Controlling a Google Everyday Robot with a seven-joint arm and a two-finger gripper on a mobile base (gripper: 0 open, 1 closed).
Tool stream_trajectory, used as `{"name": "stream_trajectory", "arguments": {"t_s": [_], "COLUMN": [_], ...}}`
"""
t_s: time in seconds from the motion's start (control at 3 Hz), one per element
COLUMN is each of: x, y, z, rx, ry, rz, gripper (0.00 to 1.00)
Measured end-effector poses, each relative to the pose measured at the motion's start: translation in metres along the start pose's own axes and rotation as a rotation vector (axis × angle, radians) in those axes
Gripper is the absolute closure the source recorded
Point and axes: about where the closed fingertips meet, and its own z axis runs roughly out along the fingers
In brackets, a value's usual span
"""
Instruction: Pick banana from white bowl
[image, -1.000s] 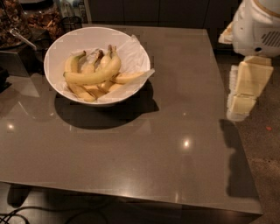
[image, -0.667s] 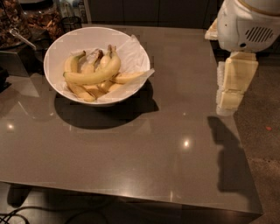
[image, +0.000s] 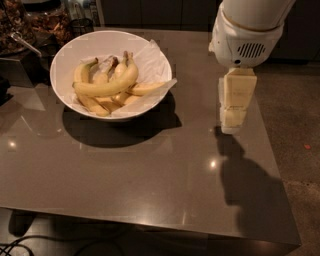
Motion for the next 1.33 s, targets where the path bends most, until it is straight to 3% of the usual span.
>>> {"name": "stream_trajectory", "arguments": {"t_s": [0.33,0.67,1.0,1.33], "x": [-0.035,-0.063,-0.068,-0.078], "y": [-0.013,-0.030,-0.035,-0.044], "z": [0.028,0.041,0.042,0.039], "rx": [-0.035,-0.030,-0.007,-0.016], "ry": [0.062,0.098,0.080,0.038], "rz": [-0.075,-0.143,-0.146,-0.146], "gripper": [0.00,0.00,0.00,0.00]}}
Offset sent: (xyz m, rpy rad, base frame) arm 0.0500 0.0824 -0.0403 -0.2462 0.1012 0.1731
